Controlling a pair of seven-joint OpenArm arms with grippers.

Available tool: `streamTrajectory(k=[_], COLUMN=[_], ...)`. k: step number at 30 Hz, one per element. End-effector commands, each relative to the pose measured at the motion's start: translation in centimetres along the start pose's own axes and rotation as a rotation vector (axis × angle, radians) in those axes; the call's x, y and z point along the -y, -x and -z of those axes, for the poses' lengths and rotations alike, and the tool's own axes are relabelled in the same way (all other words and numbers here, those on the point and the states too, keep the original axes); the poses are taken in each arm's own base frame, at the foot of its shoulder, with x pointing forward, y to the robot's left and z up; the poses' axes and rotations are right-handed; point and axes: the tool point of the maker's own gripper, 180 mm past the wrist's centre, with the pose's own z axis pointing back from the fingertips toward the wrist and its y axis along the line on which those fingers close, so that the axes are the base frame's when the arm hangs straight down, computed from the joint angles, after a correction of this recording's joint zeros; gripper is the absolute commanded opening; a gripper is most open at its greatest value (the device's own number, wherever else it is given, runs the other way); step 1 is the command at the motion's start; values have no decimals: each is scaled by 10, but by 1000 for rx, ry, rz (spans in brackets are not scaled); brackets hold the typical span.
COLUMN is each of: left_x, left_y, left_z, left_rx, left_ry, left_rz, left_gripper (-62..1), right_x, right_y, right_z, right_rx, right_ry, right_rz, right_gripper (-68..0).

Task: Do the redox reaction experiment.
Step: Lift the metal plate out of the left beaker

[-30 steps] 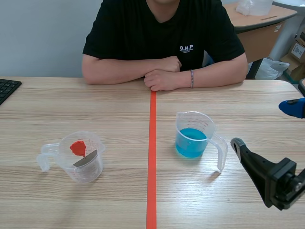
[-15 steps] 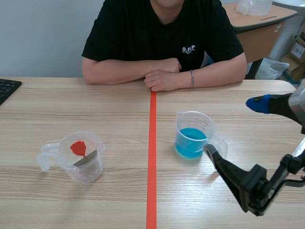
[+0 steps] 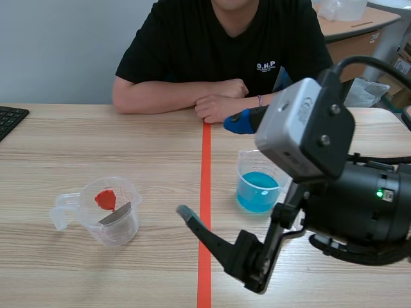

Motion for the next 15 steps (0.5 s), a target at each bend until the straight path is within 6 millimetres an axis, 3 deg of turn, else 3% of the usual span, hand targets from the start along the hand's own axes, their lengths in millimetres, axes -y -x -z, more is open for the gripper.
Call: streamTrajectory(k=[1,15], left_x=[-3,-2], left_y=[-5,-7], left_z=[-2,0], left_rx=[19,25], left_ry=[-3,-2], left_rz=[4,4], left_gripper=[14,14], right_x=[2,-35], right_y=[-1,5], right_z=[5,64], right_rx=[17,84], right_ry=[-9,-186], right_rz=[-10,21], right_gripper=[4,4])
